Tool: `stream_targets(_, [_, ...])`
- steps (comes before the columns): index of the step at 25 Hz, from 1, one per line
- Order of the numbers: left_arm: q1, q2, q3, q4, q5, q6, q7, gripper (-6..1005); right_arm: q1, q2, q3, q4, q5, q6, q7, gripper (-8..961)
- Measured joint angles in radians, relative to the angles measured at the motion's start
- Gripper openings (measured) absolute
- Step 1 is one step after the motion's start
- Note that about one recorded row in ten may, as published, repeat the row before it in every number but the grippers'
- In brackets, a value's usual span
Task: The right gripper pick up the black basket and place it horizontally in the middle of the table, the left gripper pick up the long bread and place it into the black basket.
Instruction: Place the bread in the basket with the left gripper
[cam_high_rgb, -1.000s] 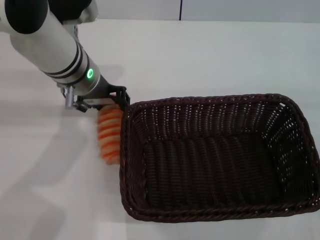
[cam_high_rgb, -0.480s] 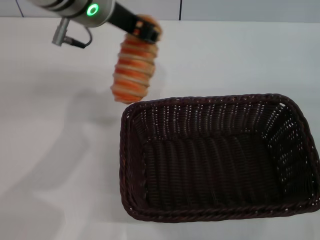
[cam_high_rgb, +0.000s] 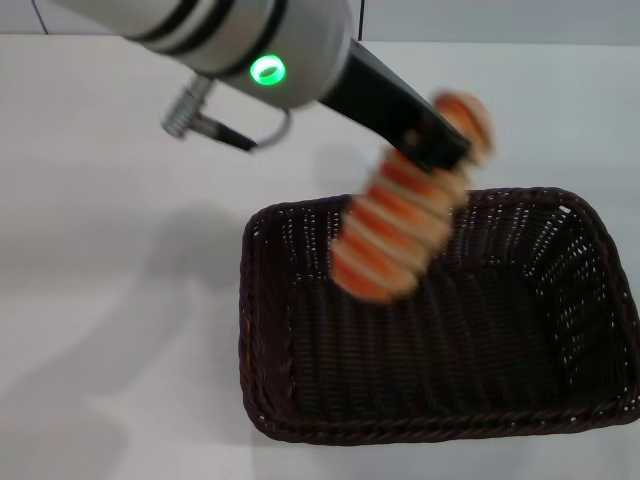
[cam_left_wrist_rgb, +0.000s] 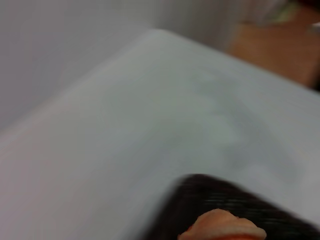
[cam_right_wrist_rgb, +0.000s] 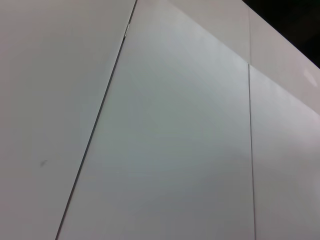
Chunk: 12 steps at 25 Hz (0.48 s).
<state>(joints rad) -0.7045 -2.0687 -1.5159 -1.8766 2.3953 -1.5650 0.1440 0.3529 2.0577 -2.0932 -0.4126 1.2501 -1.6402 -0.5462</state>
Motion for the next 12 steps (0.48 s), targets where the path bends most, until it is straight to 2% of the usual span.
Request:
stream_targets(3, [0.026, 0.0, 0.012, 0.041, -0.145, 0.032, 0.067, 363, 0.001, 0.001, 0.001, -0.001, 0.0, -0.002, -0.001, 326])
stream_targets(4, [0.037, 0.0, 0.015, 0.043, -0.163, 0.045, 0.078, 397, 0.001, 0.001, 0.001, -0.001, 0.0, -0.002, -0.001, 326])
stream_targets(8, [0.06, 0.002, 0.014, 0.035, -0.162, 0.061, 0.08, 534, 0.0, 0.001, 0.001, -0.009, 0.0, -0.006, -0.003, 326])
stream_targets(12, [0.062, 0.002, 0.014, 0.034, -0.147, 0.064, 0.08, 613, 0.0, 0.0, 0.001, -0.019, 0.0, -0.006, -0.028, 326])
